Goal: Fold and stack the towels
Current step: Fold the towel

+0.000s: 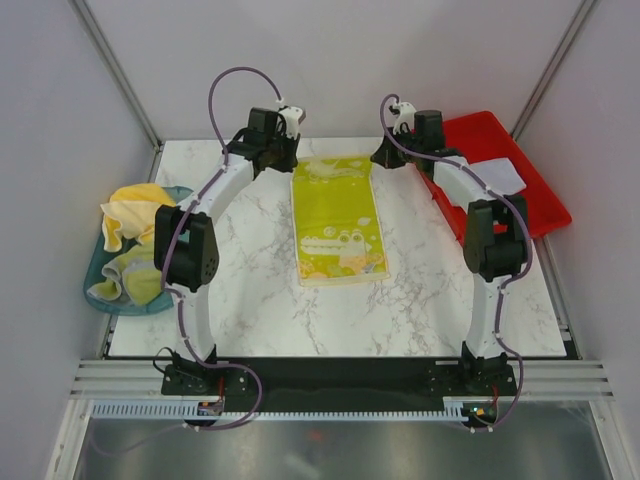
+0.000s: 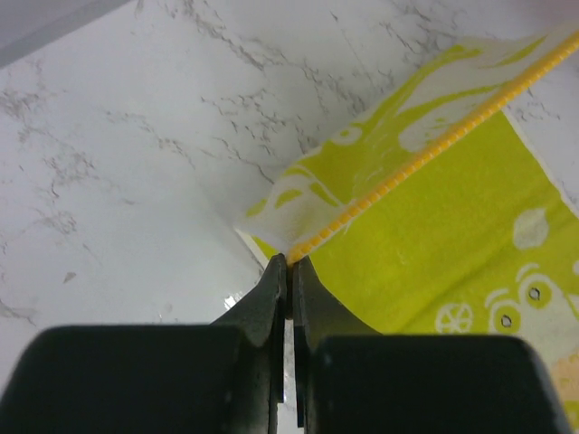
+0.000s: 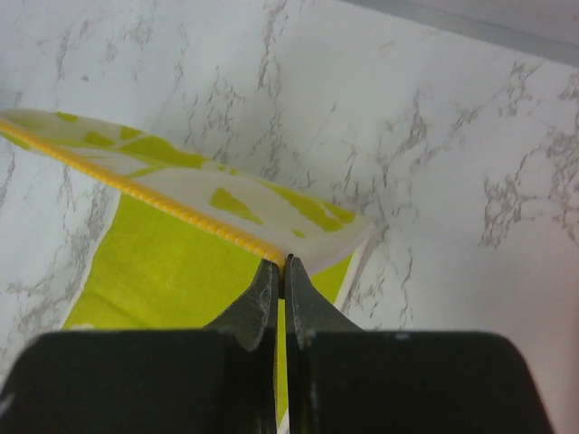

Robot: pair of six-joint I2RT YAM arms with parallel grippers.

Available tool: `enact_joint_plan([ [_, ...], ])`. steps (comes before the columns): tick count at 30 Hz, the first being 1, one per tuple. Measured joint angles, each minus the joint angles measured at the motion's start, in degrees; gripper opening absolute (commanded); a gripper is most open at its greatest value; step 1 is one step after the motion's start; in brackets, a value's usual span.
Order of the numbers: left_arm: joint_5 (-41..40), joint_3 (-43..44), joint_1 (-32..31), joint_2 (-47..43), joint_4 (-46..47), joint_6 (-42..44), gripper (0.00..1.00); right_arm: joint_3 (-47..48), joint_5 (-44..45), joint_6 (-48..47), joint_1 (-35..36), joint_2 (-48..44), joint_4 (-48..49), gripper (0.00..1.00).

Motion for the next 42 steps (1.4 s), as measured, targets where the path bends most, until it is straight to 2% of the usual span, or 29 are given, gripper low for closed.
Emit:
enact_joint_plan([
  [6, 1.92, -12.0, -1.97, -9.57, 0.44, 0.76, 0.02, -13.2, 0.59, -1.46, 0.26, -11.91, -1.53, 0.0],
  [13, 0.26, -21.2, -7.21, -17.35, -0.42, 2.23, 0.02, -26.56, 2.69, -2.27, 0.24, -24.39, -2.25, 0.0],
  [17, -1.95, -26.14, -10.93, -20.68, -1.18, 2.27, 0.02, -34.12, 2.89, -1.09, 0.28, -30.53, -2.29, 0.0],
  [25, -12.13, -34.42, -16.87, -23.47, -1.81, 1.73, 0.02, -45.44, 3.39, 1.77, 2.16, -37.9, -3.26, 0.0],
  [30, -21.18, -33.79, -16.87, -23.23, -1.03, 1.62, 0.02, -43.32, 2.93, 2.43, 3.98, -36.94, -4.7, 0.0],
  [38, -28.72, -20.17, -13.16, -18.71, 0.61, 1.7, 0.02, -25.05, 3.43, 2.78, 3.8, -27.32, -3.82, 0.0],
  [42, -30.12, -15.08, -11.28, -15.1, 1.75, 2.25, 0.02, -19.5, 3.37, 2.12, 3.8, -23.21, -3.17, 0.0],
])
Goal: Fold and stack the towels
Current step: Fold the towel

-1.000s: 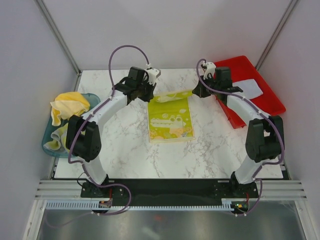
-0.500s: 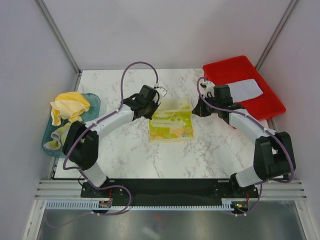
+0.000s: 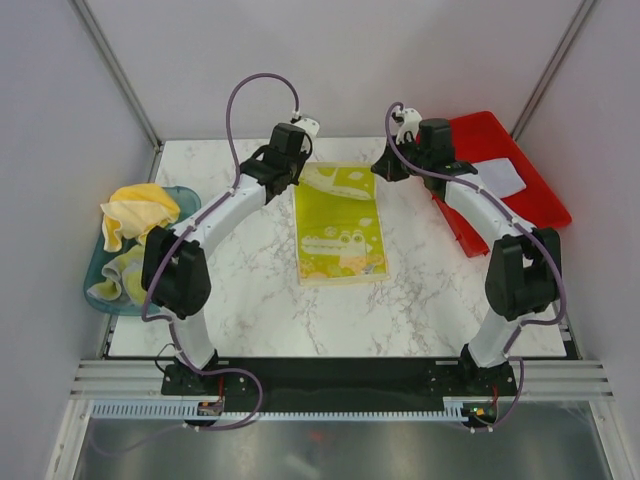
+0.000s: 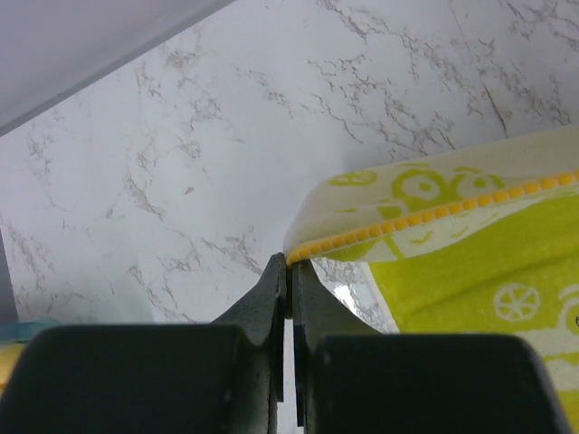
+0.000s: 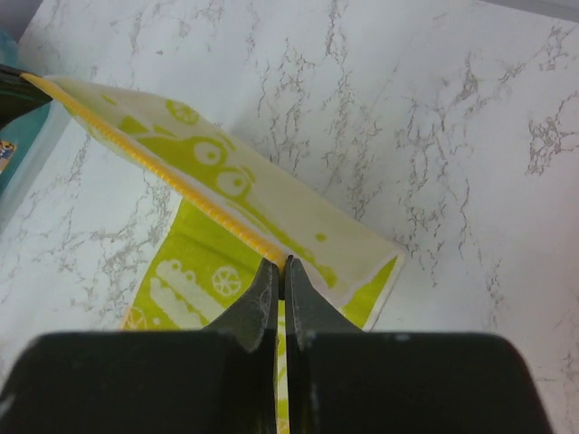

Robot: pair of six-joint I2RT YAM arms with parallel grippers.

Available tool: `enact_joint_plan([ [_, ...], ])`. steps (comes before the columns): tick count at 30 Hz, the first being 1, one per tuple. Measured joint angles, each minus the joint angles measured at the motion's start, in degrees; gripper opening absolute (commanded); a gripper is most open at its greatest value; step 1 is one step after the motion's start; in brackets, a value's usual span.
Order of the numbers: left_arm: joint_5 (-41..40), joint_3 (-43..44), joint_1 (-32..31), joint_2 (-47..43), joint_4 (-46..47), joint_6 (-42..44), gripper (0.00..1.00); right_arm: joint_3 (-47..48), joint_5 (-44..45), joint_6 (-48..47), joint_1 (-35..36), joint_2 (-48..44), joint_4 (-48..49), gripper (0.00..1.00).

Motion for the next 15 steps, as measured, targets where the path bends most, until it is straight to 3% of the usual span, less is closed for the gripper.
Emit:
enact_joint_plan([
  [8, 1.25, 5.79, 1.66, 4.26, -0.37, 1.29, 0.02, 4.17, 1.29, -1.92, 0.0, 5.64, -0.2, 0.0],
  [15, 4.74, 1.7, 1.75, 3.26, -0.94, 1.25, 0.02, 3.58, 1.53, -4.44, -0.02, 6.05, -0.48, 0.0],
])
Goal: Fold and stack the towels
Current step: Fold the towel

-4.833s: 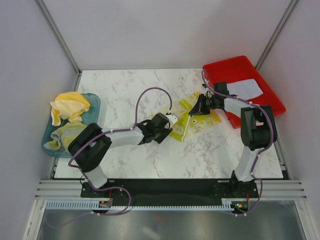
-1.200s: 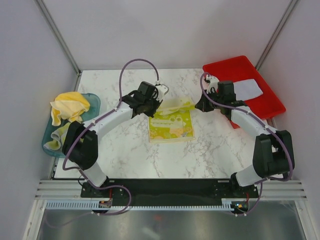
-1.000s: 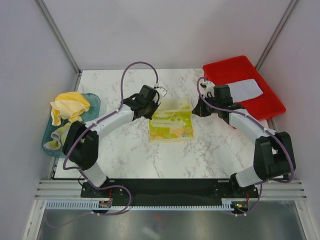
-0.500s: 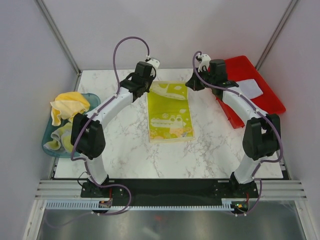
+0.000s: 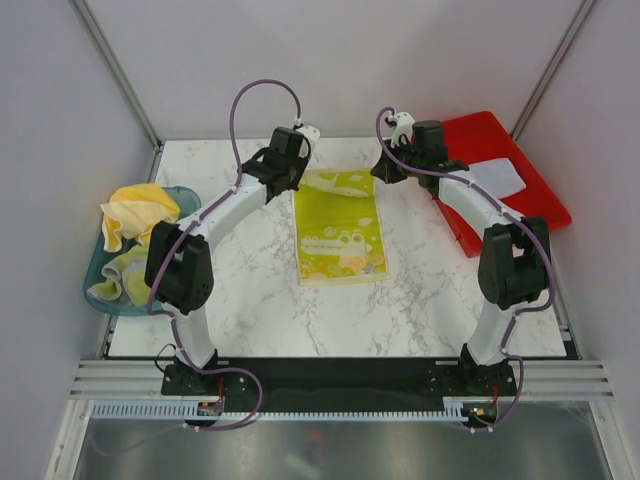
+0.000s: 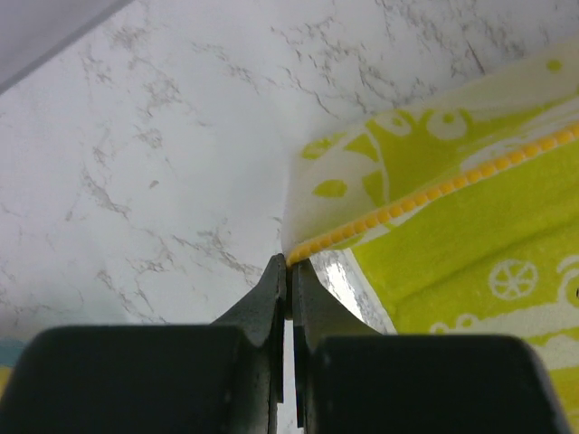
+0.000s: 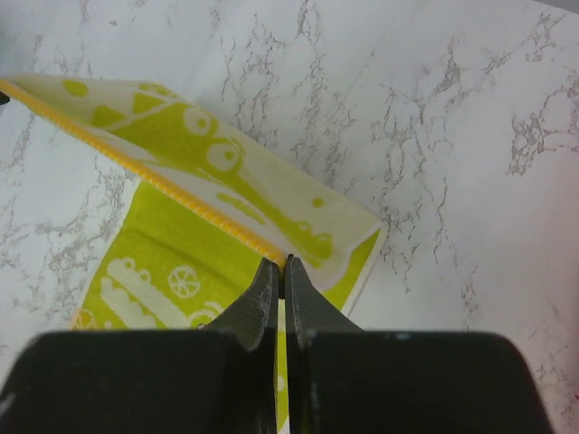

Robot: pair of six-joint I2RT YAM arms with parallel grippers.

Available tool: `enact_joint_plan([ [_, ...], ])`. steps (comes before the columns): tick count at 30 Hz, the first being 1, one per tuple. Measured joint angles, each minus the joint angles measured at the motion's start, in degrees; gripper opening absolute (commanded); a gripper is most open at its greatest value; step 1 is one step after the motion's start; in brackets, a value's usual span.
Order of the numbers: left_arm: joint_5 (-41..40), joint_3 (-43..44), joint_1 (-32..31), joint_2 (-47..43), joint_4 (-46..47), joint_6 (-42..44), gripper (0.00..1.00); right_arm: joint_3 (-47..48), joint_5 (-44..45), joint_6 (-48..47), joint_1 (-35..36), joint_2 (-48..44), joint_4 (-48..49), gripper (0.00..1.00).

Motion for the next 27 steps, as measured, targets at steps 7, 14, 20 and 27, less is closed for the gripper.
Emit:
enact_joint_plan([
  [7, 5.18, -9.09, -0.96, -1.97, -0.7, -0.15, 0.02, -7.13, -0.17, -3.06, 0.17, -3.08, -2.01, 0.0],
  [14, 7.06, -14.16, -2.84, -7.69, -1.38, -0.63, 0.02, -13.94, -0.22, -3.02, 0.35, -9.66, -2.56, 0.0],
  [20, 8.72, -19.12, -3.82, -12.04, -2.12, -3.63, 0.02, -19.32, 0.76, -2.12, 1.81, -14.1, -2.58, 0.0],
  [27, 10.95, -24.28, -6.08, -13.16, -4.02, -6.97, 0.02, -25.35, 2.78, -0.02, 3.3, -19.21, -2.62, 0.0],
])
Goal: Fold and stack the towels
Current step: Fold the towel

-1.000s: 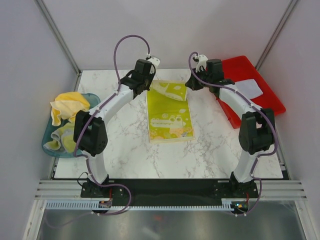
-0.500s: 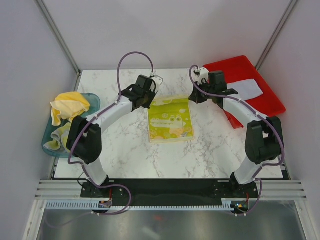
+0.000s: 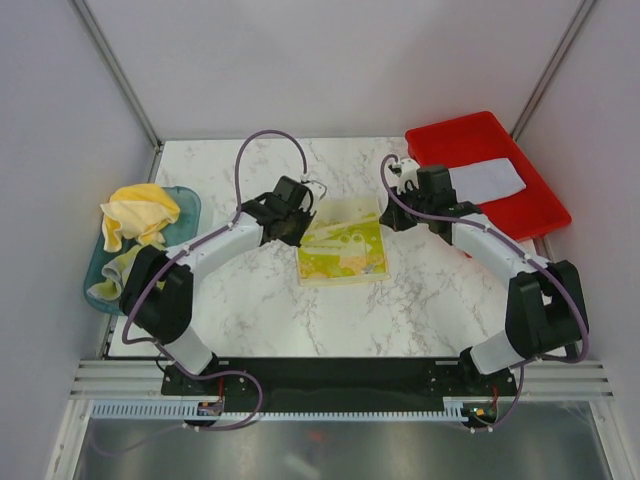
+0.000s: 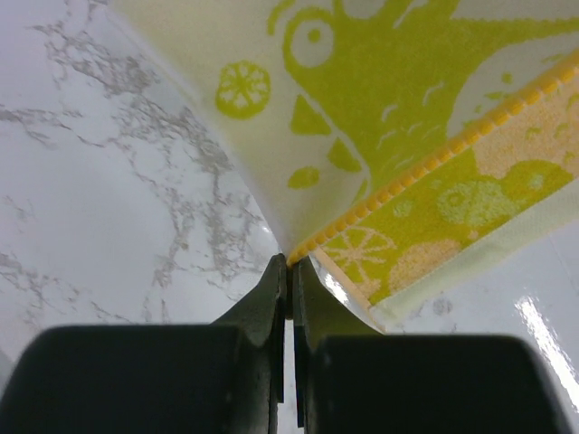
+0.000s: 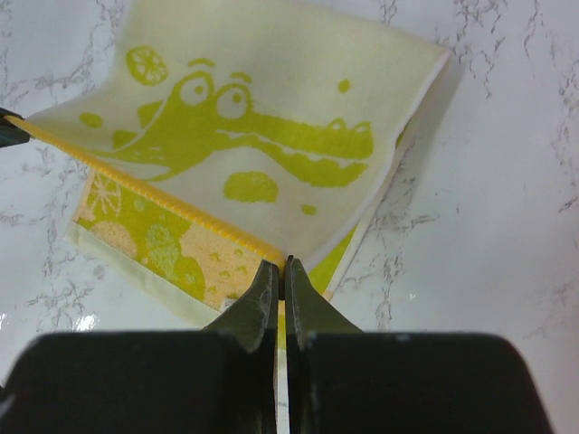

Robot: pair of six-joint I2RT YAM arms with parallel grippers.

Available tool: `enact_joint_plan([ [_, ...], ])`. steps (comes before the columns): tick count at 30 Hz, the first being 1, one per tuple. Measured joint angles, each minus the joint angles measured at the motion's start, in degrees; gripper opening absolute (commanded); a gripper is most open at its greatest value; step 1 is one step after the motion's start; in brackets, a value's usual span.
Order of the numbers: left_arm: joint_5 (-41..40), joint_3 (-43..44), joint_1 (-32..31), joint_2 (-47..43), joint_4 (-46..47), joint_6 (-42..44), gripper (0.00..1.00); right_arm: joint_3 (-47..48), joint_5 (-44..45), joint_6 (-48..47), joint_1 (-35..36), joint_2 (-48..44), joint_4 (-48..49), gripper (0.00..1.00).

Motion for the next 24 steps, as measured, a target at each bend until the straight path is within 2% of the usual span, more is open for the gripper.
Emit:
enact_joint_plan([
  [12, -1.55, -6.08, -5.53, -2.64, -2.03, -5.53, 0.02, -9.84, 4.02, 3.78, 2.58, -3.08, 0.09, 0.0],
  [24, -5.97, -8.59, -8.44, -2.64, -1.95, -8.57, 0.02, -13.6, 6.23, 6.12, 4.96, -5.07, 1.53, 0.03],
])
